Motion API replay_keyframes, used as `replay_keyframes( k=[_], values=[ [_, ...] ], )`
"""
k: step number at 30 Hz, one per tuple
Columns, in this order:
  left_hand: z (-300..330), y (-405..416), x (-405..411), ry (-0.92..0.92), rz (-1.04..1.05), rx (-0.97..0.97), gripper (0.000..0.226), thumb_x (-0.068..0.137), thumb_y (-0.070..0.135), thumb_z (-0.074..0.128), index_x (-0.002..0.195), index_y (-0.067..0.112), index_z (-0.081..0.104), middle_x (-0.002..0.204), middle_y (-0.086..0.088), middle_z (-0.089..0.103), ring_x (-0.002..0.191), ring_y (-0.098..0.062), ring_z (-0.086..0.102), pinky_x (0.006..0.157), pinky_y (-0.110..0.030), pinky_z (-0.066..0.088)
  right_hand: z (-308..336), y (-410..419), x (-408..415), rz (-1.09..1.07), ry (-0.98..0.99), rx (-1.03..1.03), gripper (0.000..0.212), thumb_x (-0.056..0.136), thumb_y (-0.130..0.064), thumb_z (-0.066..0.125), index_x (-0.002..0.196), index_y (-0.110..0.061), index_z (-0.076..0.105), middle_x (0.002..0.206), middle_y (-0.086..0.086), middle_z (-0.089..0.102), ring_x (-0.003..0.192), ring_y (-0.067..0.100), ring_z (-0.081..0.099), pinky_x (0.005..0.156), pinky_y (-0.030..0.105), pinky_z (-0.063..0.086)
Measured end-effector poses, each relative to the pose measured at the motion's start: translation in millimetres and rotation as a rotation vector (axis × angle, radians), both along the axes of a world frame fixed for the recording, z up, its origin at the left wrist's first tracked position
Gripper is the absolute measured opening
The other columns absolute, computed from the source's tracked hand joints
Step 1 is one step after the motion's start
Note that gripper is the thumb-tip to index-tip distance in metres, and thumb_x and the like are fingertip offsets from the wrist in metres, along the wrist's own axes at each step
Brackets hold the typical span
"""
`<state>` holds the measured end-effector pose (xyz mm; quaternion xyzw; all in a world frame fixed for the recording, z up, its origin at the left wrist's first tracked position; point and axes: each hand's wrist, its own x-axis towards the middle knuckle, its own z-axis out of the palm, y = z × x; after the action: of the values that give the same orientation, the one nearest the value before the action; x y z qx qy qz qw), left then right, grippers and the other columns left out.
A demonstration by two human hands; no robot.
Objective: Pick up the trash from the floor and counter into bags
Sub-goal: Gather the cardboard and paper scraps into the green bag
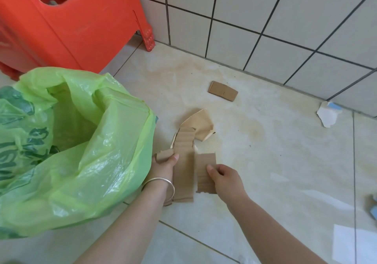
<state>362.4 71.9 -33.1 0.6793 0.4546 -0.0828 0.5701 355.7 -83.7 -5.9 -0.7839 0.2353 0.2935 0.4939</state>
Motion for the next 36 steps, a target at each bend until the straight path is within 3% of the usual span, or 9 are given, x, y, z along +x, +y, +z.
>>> replay_keyframes(
  k=[4, 10, 16, 19, 23, 26, 28, 33, 36],
  values=[
    [17.5, -16.6, -12.0, -0.060, -0.034, -0.033, 0.032, 0.081, 0.030, 0.068, 0.107, 0.013, 0.066, 0.104, -0.003, 0.068, 0.102, -0.025, 0.061, 0.086, -0.028, 0.043, 10.4, 8.3, 8.9, 0.038, -0.065, 0.078, 0.026, 0.096, -0.023, 0.046, 0.094, -0.007, 0.066, 0.093, 0.015, 0.069, 0.080, 0.019, 0.057, 0.075, 0.030, 0.047],
    [27.5, -24.0, -24.2, -0.133, -0.038, -0.149, 0.003, 0.079, 0.018, 0.071, 0.081, 0.020, 0.069, 0.076, 0.008, 0.068, 0.074, -0.013, 0.064, 0.063, -0.021, 0.047, 10.7, 15.0, 11.1, 0.100, -0.241, -0.042, 0.007, 0.084, -0.024, 0.066, 0.089, -0.020, 0.063, 0.073, -0.006, 0.061, 0.068, 0.010, 0.056, 0.059, 0.018, 0.042],
    [22.7, -12.2, -28.2, -0.064, 0.062, -0.155, 0.017, 0.071, 0.017, 0.078, 0.087, 0.015, 0.071, 0.088, -0.001, 0.072, 0.092, -0.022, 0.067, 0.091, -0.034, 0.050, 16.2, 25.1, 37.1, 0.298, -0.337, -0.251, 0.017, 0.084, -0.037, 0.062, 0.076, -0.023, 0.063, 0.075, -0.006, 0.061, 0.075, 0.015, 0.058, 0.065, 0.027, 0.045],
    [24.1, -5.2, -28.0, -0.051, 0.099, -0.190, 0.057, 0.063, 0.032, 0.082, 0.113, 0.008, 0.066, 0.116, -0.006, 0.068, 0.111, -0.024, 0.061, 0.106, -0.042, 0.042, 11.4, 29.7, 70.1, 0.238, -0.416, -0.383, 0.020, 0.088, -0.031, 0.057, 0.102, -0.018, 0.062, 0.104, 0.001, 0.060, 0.100, 0.021, 0.056, 0.078, 0.032, 0.046],
    [21.2, 3.6, -31.4, 0.010, 0.113, -0.224, 0.037, 0.079, 0.025, 0.072, 0.112, 0.011, 0.064, 0.122, -0.004, 0.062, 0.120, -0.024, 0.054, 0.111, -0.035, 0.033, -4.9, 33.7, 105.4, 0.220, -0.326, -0.518, 0.052, 0.088, -0.035, 0.058, 0.133, -0.015, 0.041, 0.133, 0.005, 0.045, 0.126, 0.025, 0.038, 0.097, 0.037, 0.039],
    [15.8, 4.7, -39.4, 0.020, 0.135, -0.204, 0.063, 0.065, 0.039, 0.080, 0.117, 0.009, 0.062, 0.125, -0.005, 0.061, 0.120, -0.025, 0.054, 0.110, -0.036, 0.034, -17.7, 41.8, 119.3, 0.225, -0.241, -0.524, 0.072, 0.083, -0.036, 0.063, 0.142, -0.015, 0.028, 0.141, 0.006, 0.039, 0.132, 0.026, 0.034, 0.102, 0.039, 0.036],
    [12.3, 4.2, -45.9, 0.020, 0.155, -0.176, 0.086, 0.044, 0.052, 0.081, 0.117, 0.009, 0.062, 0.125, -0.007, 0.062, 0.117, -0.025, 0.057, 0.109, -0.040, 0.038, -25.8, 45.9, 120.5, 0.247, -0.179, -0.524, 0.078, 0.081, -0.030, 0.067, 0.144, -0.014, 0.024, 0.140, 0.007, 0.039, 0.131, 0.028, 0.034, 0.102, 0.038, 0.037],
    [5.6, 5.9, -54.1, 0.071, 0.204, -0.154, 0.059, 0.063, 0.025, 0.085, 0.112, 0.003, 0.064, 0.116, -0.006, 0.065, 0.109, -0.026, 0.061, 0.103, -0.038, 0.044, -32.6, 38.6, 110.4, 0.223, -0.045, -0.431, 0.059, 0.078, -0.030, 0.071, 0.126, -0.010, 0.042, 0.117, 0.011, 0.059, 0.113, 0.030, 0.054, 0.080, 0.035, 0.046],
    [10.1, -0.9, -53.5, 0.069, 0.172, -0.128, 0.064, 0.051, 0.039, 0.085, 0.102, 0.003, 0.070, 0.107, -0.008, 0.071, 0.100, -0.025, 0.066, 0.098, -0.038, 0.049, -30.8, 25.7, 98.3, 0.257, -0.013, -0.412, 0.040, 0.082, -0.032, 0.065, 0.112, -0.007, 0.053, 0.111, 0.010, 0.061, 0.104, 0.029, 0.059, 0.075, 0.032, 0.045]
  ],
)
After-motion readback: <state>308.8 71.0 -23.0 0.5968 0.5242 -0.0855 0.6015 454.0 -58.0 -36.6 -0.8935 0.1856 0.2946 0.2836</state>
